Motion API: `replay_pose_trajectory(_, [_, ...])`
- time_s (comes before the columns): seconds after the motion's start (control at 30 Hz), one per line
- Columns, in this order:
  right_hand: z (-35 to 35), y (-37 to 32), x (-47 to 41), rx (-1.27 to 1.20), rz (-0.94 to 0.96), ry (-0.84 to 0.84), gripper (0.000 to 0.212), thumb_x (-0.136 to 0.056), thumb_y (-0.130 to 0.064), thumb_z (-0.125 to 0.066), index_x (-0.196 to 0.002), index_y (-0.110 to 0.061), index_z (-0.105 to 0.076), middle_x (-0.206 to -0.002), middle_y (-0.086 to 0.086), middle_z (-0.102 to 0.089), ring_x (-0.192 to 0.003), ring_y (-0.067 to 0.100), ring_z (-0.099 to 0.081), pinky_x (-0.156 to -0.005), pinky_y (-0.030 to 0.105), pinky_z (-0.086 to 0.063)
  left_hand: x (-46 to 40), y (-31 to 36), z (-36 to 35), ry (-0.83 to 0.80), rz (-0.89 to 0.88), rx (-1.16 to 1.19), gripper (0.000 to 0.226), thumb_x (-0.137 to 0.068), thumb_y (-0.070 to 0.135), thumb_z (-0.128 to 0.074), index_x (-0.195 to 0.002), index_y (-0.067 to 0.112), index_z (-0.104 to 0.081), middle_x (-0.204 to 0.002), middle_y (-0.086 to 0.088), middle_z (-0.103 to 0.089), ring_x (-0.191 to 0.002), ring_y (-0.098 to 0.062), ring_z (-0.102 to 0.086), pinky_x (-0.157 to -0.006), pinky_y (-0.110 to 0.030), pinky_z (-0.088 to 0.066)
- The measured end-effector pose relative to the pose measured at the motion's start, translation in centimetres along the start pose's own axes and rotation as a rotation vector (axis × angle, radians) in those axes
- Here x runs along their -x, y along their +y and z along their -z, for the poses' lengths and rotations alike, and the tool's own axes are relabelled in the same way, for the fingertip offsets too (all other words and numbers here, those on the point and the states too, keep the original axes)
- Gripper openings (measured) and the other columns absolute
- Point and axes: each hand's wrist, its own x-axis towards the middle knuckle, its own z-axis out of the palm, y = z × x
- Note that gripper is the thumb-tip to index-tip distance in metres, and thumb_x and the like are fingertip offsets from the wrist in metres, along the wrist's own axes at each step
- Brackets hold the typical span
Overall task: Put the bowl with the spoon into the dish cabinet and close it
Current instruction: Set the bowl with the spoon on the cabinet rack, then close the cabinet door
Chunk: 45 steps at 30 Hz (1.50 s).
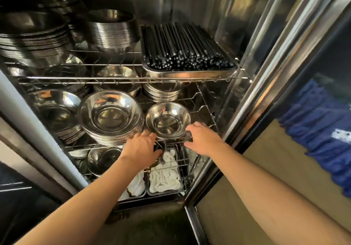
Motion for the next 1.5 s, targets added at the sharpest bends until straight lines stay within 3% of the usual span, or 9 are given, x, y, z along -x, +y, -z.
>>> replay_pose_trajectory(0.13, [0.0, -0.1, 5.7, 0.150, -0.022, -0.030, 0.034, -0.095, -0.039, -0.059, -0.123, -0.019, -0.062, -0.116, 0.005, -0.065, -0.105, 0.029, -0.064, -0.074, 0.037, -0.050, 1.4, 1.2, 0.2, -0.077, -0.140, -0.076, 0.037, -0.094, 0.037, -0.052, -0.128, 0.024, -0.052, -0.121, -0.002, -0.065, -0.106, -0.026, -0.064, -0.081, -0.040, -0.052])
replay_pose_trajectory(0.2, [-0.5, 0.3, 9.3, 0.192, -0.054, -0.045, 0.025, -0.096, -0.035, -0.056, -0.110, -0.016, -0.064, -0.110, 0.007, -0.068, -0.099, 0.031, -0.066, -0.068, 0.036, -0.047, 2.5, 2.5, -0.3, -0.099, -0.229, -0.149, 0.033, -0.095, 0.033, -0.052, -0.127, 0.024, -0.052, -0.122, 0.000, -0.063, -0.109, -0.023, -0.062, -0.082, -0.037, -0.053])
replay_pose_trajectory(0.43, [-1.1, 3.1, 24.9, 0.123, -0.286, -0.025, 0.022, -0.096, -0.033, -0.055, -0.103, -0.013, -0.062, -0.110, 0.013, -0.068, -0.101, 0.035, -0.064, -0.072, 0.036, -0.046, 8.2, 11.5, -0.3, -0.026, -0.517, -0.161, 0.033, -0.094, 0.044, -0.048, -0.122, 0.028, -0.057, -0.121, 0.004, -0.064, -0.106, -0.019, -0.063, -0.081, -0.033, -0.054])
replay_pose_trajectory(0.7, [-0.1, 6.9, 45.6, 0.091, -0.504, 0.100, 0.017, -0.097, -0.041, -0.048, -0.090, -0.025, -0.050, -0.104, 0.003, -0.063, -0.099, 0.025, -0.061, -0.076, 0.036, -0.047, 19.1, 27.1, 2.2, 0.153, -0.825, -0.167, 0.045, -0.094, 0.053, -0.037, -0.128, 0.028, -0.054, -0.126, 0.004, -0.057, -0.118, -0.020, -0.054, -0.096, -0.034, -0.045])
replay_pose_trajectory(0.87, [-0.7, 7.4, 57.0, 0.029, -0.413, 0.190, 0.028, -0.092, -0.044, -0.050, -0.096, -0.018, -0.060, -0.102, 0.005, -0.062, -0.100, 0.024, -0.058, -0.083, 0.038, -0.045, 28.3, 37.8, 4.6, 0.428, -0.990, 0.179, 0.049, -0.091, 0.056, -0.047, -0.119, 0.018, -0.063, -0.105, -0.004, -0.062, -0.097, -0.029, -0.060, -0.080, -0.043, -0.054])
replay_pose_trajectory(1.0, [-0.8, 7.8, 63.4, -0.009, -0.333, 0.256, 0.031, -0.090, -0.049, -0.048, -0.097, -0.021, -0.059, -0.100, 0.003, -0.061, -0.098, 0.023, -0.057, -0.079, 0.039, -0.051, 34.7, 45.4, 5.7, 0.509, -0.946, 0.561, 0.078, -0.088, 0.067, -0.052, -0.140, 0.009, -0.046, -0.122, -0.008, -0.053, -0.111, -0.028, -0.053, -0.095, -0.043, -0.049])
replay_pose_trajectory(1.13, [0.1, 9.6, 67.8, 0.000, -0.349, 0.256, 0.029, -0.092, -0.046, -0.053, -0.106, -0.022, -0.062, -0.106, 0.002, -0.062, -0.104, 0.022, -0.055, -0.084, 0.040, -0.053, 37.8, 50.4, 6.1, 0.492, -0.757, 0.767, 0.099, -0.078, 0.051, -0.076, -0.149, 0.003, -0.024, -0.135, -0.015, -0.042, -0.127, -0.031, -0.045, -0.107, -0.043, -0.044])
replay_pose_trajectory(1.3, [1.6, 11.1, 69.2, 0.019, -0.328, 0.294, 0.026, -0.093, -0.039, -0.058, -0.111, -0.020, -0.061, -0.105, 0.002, -0.062, -0.099, 0.021, -0.058, -0.077, 0.038, -0.053, 37.7, 52.2, 6.9, 0.509, -0.587, 0.801, 0.109, -0.078, 0.017, -0.079, -0.155, 0.007, -0.002, -0.141, -0.017, -0.035, -0.131, -0.032, -0.039, -0.108, -0.040, -0.041])
replay_pose_trajectory(1.5, [3.2, 11.6, 66.7, -0.006, -0.335, 0.372, 0.040, -0.091, -0.043, -0.065, -0.121, -0.017, -0.061, -0.111, 0.003, -0.063, -0.102, 0.021, -0.062, -0.083, 0.039, -0.056, 39.2, 49.7, 7.1, 0.561, -0.549, 0.737, 0.111, -0.074, 0.019, -0.079, -0.155, 0.020, -0.003, -0.132, -0.014, -0.040, -0.117, -0.028, -0.047, -0.096, -0.045, -0.051])
